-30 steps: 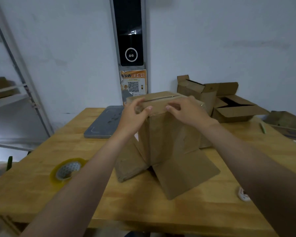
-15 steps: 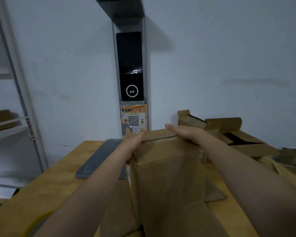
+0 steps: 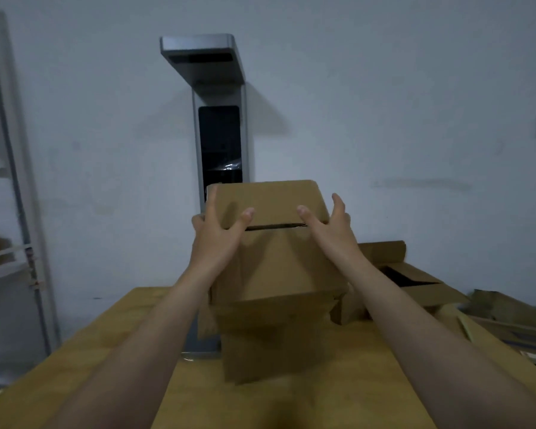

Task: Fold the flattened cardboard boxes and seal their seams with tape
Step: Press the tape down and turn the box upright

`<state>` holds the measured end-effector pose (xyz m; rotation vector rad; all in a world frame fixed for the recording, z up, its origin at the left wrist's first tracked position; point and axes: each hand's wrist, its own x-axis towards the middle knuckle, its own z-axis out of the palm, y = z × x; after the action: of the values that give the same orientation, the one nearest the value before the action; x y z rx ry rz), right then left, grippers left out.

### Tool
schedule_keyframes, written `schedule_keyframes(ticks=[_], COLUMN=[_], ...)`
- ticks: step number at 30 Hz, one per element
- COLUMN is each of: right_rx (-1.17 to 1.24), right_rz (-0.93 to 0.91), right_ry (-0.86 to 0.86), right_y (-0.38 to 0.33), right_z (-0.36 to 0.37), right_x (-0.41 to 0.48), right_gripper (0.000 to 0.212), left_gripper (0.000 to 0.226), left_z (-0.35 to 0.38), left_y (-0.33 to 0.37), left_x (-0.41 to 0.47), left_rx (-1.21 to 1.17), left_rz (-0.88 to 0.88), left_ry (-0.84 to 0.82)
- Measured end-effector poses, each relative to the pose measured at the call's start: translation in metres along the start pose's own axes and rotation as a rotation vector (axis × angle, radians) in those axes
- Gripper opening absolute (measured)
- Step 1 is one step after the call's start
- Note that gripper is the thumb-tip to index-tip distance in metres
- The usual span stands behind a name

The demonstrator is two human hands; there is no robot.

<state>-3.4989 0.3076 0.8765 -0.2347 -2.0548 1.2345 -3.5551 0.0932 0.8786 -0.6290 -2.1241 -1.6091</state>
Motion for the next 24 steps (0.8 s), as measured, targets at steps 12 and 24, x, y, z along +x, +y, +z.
schedule_keyframes(ticks=[12, 24], right_rx=[-0.189, -0.438], right_rz=[0.144, 0.304], right_ry=[-0.253, -0.413], right_y=[0.034, 0.024], right_z=[0.012, 0.013], right_x=[-0.071, -0.070], right_gripper=[0.087, 0.089], left_gripper=[0.094, 0.084], left_z=[-0.028, -0.035], left_y=[-0.046, -0.057], left_x=[-0.062, -0.048], left_rx=[0.113, 0.288], left_rz=[-0.444, -0.479], left_ry=[-0.171, -0.294])
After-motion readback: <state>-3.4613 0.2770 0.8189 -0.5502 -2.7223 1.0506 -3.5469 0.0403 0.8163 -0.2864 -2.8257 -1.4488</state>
